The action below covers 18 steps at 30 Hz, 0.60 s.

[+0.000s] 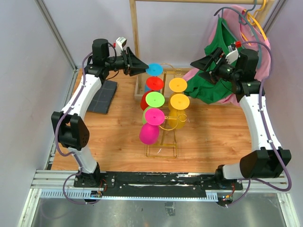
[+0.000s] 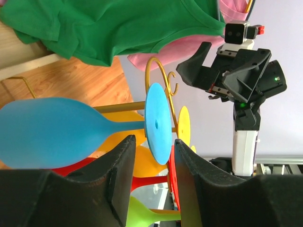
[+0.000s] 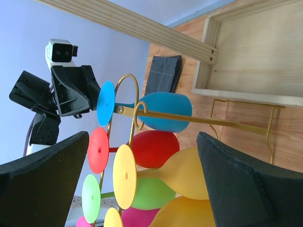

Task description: Take the wine glass off the wine glass rack

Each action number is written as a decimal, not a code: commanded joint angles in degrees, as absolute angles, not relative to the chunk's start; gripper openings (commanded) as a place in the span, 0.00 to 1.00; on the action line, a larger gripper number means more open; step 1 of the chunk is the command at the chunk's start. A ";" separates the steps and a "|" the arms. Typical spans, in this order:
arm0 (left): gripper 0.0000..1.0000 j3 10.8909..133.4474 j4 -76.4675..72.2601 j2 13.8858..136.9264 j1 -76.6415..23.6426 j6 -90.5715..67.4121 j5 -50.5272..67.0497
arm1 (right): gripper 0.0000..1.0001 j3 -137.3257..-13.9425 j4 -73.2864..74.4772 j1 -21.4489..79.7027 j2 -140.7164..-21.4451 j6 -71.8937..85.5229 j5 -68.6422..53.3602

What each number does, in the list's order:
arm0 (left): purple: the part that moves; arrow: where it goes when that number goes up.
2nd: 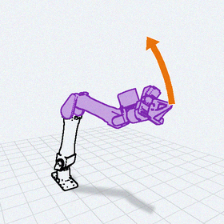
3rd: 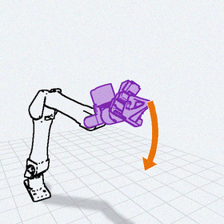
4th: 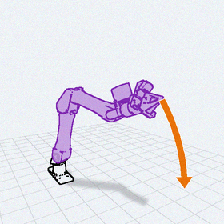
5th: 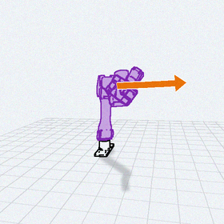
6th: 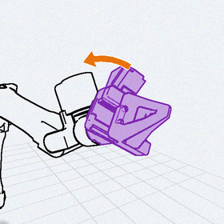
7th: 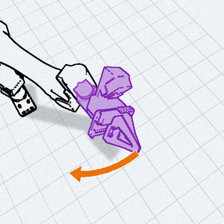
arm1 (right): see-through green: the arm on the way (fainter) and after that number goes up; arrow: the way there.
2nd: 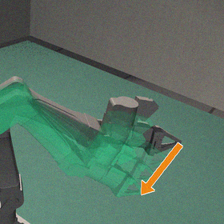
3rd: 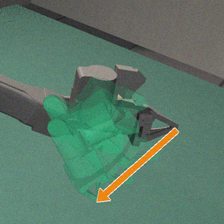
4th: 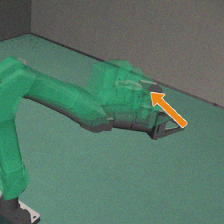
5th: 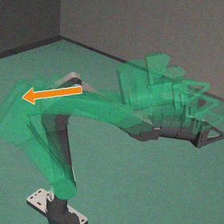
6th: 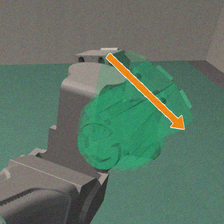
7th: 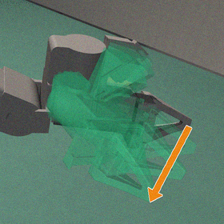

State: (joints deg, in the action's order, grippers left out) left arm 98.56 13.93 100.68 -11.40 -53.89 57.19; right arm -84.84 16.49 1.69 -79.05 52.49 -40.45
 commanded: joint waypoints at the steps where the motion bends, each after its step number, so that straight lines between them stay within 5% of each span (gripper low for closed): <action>1: 0.40 98.60 11.51 102.15 -11.59 -55.56 59.49 | 0.98 -84.06 15.31 1.06 -77.42 51.88 -39.61; 10: 0.01 98.74 10.78 102.28 -11.73 -56.68 60.50 | 0.99 -83.10 15.79 1.05 -76.51 51.41 -38.95; 18: 0.00 99.17 11.60 101.09 -11.68 -58.77 61.17 | 0.99 -82.51 16.84 1.03 -75.63 50.55 -38.55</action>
State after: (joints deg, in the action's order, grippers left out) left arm 98.56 11.05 102.39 -11.44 -57.34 59.48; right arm -83.24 16.71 1.69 -77.76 52.07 -39.24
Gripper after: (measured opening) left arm 0.015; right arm 0.986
